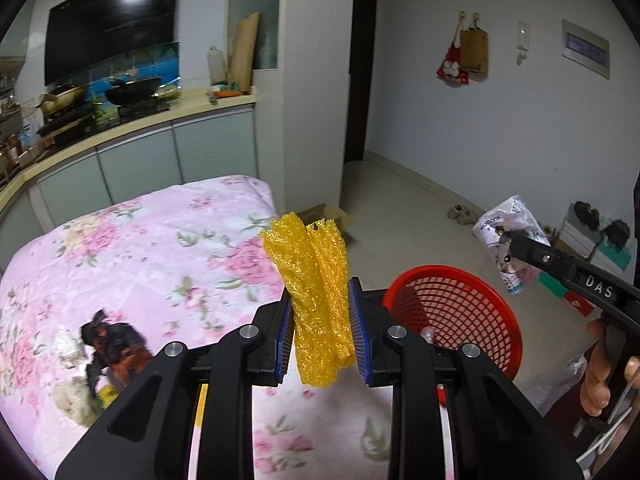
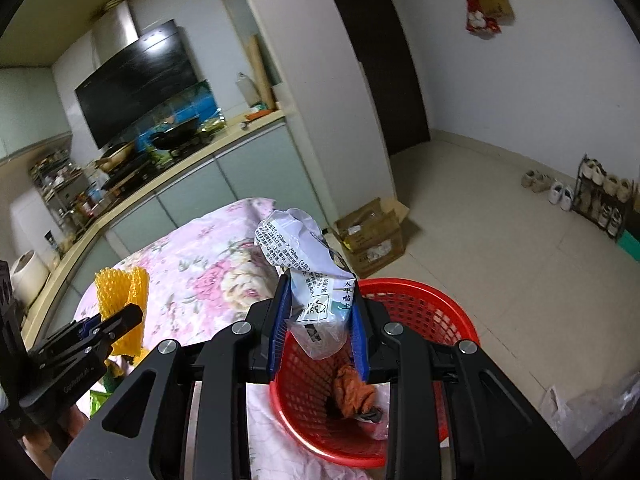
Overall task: Collect trash
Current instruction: 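Carry the yellow sponge and snack bag to the red basket and open both tools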
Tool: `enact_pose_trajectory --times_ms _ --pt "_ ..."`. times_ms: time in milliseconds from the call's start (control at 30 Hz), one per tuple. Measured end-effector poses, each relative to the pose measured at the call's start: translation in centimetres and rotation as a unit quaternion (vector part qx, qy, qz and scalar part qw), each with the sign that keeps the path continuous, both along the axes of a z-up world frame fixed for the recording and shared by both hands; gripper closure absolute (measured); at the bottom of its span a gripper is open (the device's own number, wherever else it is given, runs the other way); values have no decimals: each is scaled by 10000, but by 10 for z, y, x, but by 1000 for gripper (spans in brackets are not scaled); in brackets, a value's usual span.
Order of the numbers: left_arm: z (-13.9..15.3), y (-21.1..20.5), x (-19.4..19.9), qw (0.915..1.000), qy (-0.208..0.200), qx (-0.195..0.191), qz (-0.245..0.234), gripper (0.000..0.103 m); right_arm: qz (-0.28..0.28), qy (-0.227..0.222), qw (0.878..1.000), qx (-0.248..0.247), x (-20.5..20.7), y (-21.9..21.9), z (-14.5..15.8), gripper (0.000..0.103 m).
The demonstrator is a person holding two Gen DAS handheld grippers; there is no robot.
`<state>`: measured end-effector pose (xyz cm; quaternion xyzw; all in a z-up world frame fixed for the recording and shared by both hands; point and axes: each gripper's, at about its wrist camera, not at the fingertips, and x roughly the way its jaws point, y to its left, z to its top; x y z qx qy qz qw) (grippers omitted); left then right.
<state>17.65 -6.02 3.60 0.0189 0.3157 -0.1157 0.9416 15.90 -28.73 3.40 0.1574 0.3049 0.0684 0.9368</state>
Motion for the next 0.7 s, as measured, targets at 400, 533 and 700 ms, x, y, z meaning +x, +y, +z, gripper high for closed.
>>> enact_pose_trajectory --times_ms 400,533,700 --pt "-18 -53 26 9975 375 44 -595 79 -517 498 9974 -31 13 -22 -18 76" --pt "-31 -71 39 9952 639 32 -743 79 -694 832 9941 -60 21 -30 -32 76" --pt "-51 -93 46 9914 888 33 -957 78 -841 1147 9898 60 29 -40 -47 76"
